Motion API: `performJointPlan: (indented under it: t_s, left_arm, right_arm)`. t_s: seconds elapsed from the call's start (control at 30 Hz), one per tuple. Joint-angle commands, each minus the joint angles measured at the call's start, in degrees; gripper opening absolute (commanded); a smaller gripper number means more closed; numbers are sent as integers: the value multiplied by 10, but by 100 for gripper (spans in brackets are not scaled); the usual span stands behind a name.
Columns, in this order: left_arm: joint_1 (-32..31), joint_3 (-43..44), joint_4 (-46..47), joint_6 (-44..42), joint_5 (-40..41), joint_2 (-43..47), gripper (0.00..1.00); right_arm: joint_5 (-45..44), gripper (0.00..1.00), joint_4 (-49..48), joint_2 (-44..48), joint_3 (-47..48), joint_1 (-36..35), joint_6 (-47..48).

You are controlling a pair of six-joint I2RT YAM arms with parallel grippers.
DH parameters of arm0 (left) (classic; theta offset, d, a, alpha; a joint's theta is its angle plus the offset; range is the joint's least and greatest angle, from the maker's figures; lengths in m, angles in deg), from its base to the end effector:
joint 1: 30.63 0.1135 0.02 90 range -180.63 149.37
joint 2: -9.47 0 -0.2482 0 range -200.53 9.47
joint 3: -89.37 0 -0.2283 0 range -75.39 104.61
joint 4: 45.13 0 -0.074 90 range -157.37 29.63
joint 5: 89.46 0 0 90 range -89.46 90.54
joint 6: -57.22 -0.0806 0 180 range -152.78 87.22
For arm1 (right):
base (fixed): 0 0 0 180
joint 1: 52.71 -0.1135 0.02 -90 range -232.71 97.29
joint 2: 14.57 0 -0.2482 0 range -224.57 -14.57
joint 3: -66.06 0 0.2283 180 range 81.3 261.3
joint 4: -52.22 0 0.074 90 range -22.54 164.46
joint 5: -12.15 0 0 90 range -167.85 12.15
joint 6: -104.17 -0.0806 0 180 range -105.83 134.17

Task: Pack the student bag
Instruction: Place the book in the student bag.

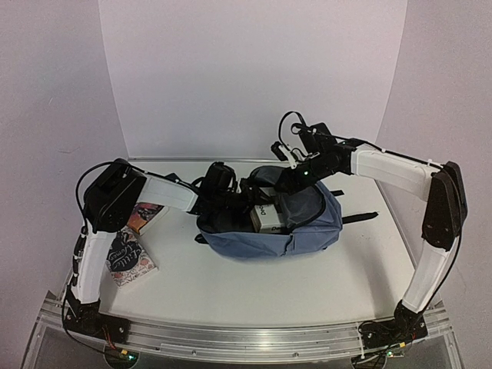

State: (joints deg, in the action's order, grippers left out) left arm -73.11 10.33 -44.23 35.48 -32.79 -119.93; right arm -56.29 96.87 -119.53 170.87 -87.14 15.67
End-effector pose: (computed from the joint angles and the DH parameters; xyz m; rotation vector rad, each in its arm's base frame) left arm 0.3415 -0.3728 0.1312 -0.1130 2.4869 -1.6388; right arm 0.3281 0.2608 0.2477 -0.9180 2.2167 0.7189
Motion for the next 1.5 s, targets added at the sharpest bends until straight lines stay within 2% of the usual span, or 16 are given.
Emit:
performJointPlan:
  t_s: [0.0,0.1,0.2,0.27,0.33,0.4,0.5,0.57,0.63,0.77,0.9,1.03,1.13,1.33,1.47]
  left_arm:
    - [-1,1,-102,-41,59,65,77]
    - [-1,-3,-121,-42,68,70,86]
    - [-1,-6,-128,-44,70,71,83]
    - [-1,-4,-106,-42,57,63,75]
    - [-3,10,-81,-32,33,43,57]
    - [-6,31,-70,-20,26,23,46]
    - [-15,80,-90,-27,34,-3,43]
    - [-17,98,-106,-33,40,-8,48]
    - [-17,91,-123,-39,51,3,57]
    - [-15,29,-163,-43,97,52,77]
    - [-15,-2,-201,-46,130,90,84]
    - [-15,5,-222,-48,139,86,91]
    - [-17,1,-206,-41,130,78,82]
    - [-21,32,-139,-30,89,33,52]
    - [-21,60,-87,-29,65,5,42]
  right_arm:
    - [16,0,-50,16,4,2,6]
    - [19,0,-50,18,1,1,8]
    - [22,0,-51,20,-2,2,8]
    - [27,0,-51,19,-2,2,9]
    - [31,0,-51,17,0,2,7]
    - [35,0,-52,15,3,1,6]
    - [38,0,-53,11,8,1,4]
    - [35,0,-54,9,10,2,2]
    - [30,0,-55,9,10,2,3]
    - [26,0,-55,15,5,9,6]
    - [29,0,-57,17,0,13,6]
    - [36,0,-58,14,2,13,3]
    - [37,0,-58,18,0,13,4]
    - [43,0,-58,15,-2,13,4]
    - [31,0,-58,14,-1,14,16]
